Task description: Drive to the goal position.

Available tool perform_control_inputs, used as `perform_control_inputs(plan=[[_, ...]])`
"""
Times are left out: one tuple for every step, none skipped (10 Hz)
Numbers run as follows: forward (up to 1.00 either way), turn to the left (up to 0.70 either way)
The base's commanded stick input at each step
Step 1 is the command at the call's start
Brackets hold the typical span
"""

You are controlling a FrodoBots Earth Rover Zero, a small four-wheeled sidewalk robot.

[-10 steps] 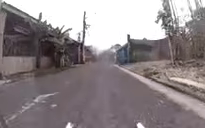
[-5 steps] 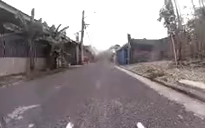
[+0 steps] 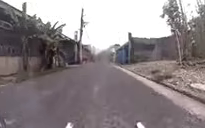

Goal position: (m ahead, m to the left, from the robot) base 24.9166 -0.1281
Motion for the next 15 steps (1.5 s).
perform_control_inputs(plan=[[0.98, 0.0], [0.98, 0.0], [0.98, 0.0], [0.97, 0.0], [0.97, 0.0], [0.97, 0.0], [0.96, 0.0], [0.96, 0.0], [0.95, 0.0], [0.95, 0.0], [0.95, 0.0], [0.95, 0.0], [0.95, 0.0], [0.95, 0.0], [0.95, 0.0]])
